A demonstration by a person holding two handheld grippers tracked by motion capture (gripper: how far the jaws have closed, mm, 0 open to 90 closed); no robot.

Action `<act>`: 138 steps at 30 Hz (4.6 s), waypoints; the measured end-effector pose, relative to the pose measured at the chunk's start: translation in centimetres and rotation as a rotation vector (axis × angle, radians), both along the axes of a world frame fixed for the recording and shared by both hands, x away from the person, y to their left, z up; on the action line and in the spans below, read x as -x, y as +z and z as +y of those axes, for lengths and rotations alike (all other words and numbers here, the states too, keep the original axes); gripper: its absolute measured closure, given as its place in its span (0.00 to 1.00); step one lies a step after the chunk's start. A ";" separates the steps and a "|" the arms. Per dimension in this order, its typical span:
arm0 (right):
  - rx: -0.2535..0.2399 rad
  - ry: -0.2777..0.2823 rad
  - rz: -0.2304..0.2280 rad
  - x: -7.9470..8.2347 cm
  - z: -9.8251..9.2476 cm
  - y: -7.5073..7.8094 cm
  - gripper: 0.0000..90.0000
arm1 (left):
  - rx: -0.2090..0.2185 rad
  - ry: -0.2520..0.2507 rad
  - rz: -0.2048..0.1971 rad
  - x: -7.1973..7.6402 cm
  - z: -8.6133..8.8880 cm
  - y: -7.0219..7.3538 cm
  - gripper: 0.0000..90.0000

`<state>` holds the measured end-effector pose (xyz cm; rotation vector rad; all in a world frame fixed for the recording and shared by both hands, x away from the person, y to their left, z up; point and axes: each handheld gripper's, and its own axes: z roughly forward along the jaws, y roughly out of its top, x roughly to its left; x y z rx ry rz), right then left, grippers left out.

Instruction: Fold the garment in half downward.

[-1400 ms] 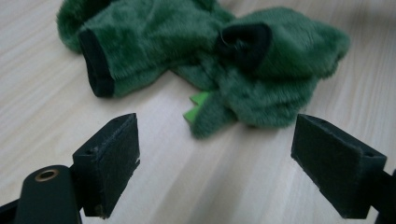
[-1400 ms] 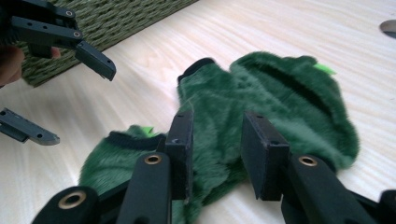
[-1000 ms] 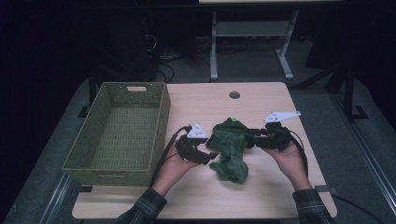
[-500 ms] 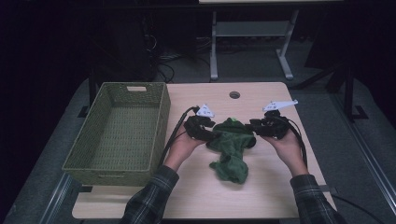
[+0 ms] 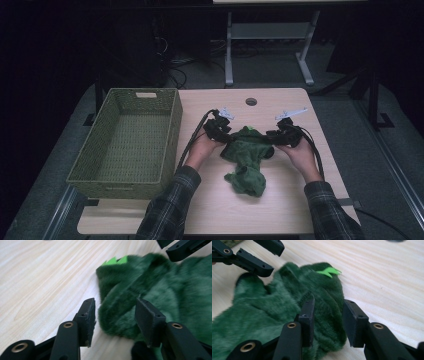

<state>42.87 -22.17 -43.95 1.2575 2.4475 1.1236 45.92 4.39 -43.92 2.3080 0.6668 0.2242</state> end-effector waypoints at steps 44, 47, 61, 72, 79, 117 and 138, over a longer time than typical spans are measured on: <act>-0.068 -0.051 -0.032 -1.5 -0.7 3.4 0.99 | 0.101 0.017 -0.046 -1.0 -1.0 4.4 0.97; -0.069 -0.060 -0.068 -1.7 -0.8 4.8 0.99 | 0.114 0.017 -0.079 -0.9 -0.9 5.7 0.96; -0.067 0.004 -0.113 1.0 -0.7 5.5 0.99 | 0.180 0.011 -0.059 2.3 0.7 6.4 0.95; -0.065 0.046 -0.129 4.2 -0.3 5.7 0.99 | 0.208 -0.035 -0.055 5.4 1.6 6.7 0.95; -0.064 0.074 -0.148 6.2 -0.4 5.5 0.99 | 0.198 -0.073 -0.067 7.3 1.8 6.4 0.95; 0.013 0.205 0.000 13.9 0.8 -1.5 0.98 | 0.050 -0.233 0.032 13.5 1.3 -1.8 0.96; -0.040 0.204 -0.049 16.1 -0.3 -0.2 0.79 | 0.077 -0.242 0.007 16.0 2.4 0.8 0.56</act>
